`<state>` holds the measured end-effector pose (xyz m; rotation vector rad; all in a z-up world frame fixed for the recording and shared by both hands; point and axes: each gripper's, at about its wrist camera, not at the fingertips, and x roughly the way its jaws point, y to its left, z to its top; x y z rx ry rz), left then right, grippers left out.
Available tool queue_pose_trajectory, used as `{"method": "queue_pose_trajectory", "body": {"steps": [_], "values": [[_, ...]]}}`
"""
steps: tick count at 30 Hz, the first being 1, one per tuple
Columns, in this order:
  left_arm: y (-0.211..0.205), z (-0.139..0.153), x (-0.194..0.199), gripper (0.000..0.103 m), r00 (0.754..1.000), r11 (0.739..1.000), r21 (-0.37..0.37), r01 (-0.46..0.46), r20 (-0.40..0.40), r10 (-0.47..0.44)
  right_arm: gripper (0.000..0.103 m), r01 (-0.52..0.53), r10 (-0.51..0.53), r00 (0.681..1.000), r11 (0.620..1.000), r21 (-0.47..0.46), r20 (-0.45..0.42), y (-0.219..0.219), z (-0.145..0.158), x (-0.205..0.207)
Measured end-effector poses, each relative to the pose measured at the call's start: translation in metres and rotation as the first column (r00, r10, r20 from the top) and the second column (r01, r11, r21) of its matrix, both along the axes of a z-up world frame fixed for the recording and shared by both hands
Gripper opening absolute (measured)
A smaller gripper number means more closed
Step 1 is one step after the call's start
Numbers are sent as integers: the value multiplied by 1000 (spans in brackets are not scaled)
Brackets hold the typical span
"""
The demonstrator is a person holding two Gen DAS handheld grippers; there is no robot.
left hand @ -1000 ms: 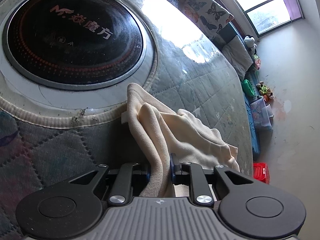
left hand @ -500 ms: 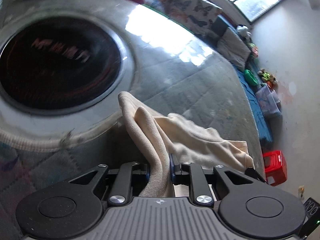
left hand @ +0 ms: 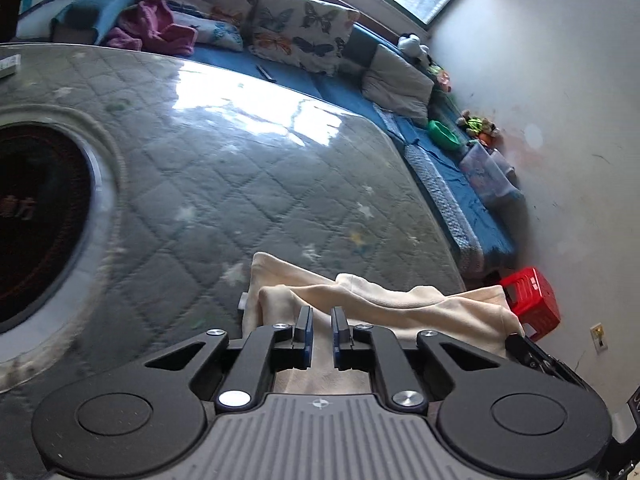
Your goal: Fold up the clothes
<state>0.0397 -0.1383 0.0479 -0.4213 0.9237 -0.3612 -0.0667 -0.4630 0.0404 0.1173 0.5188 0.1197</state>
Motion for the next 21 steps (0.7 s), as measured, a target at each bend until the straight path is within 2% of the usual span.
{"method": "queue_pose_trajectory", "body": {"steps": [3,6,8,10,15,19,21], "values": [[-4,-7,0,13,1000,1000,20,-6,-3,6,12,24,-25,1000,1000,-12,-16,-7,-7,-3],[-4,-18,0,20,999,999,42,-15,-32,16,12,39,-39,999,999,-5,-29,-13,-14,-3],[-2,-26,-1,36,999,999,50,-21,-46,23,12,50,-49,998,999,2,-38,-17,-19,-3],[0,-33,-3,45,998,998,53,-26,-56,29,12,59,-59,997,998,11,-47,-21,-24,-2],[-4,-42,0,53,996,998,44,-37,-82,41,13,73,-70,995,997,40,-70,-30,-36,0],[-8,-49,3,53,993,997,47,-53,-99,57,15,95,-85,992,991,96,-97,-44,-50,1],[-11,-50,2,51,994,998,45,-52,-90,56,22,106,-93,990,987,123,-110,-51,-56,2]]}}
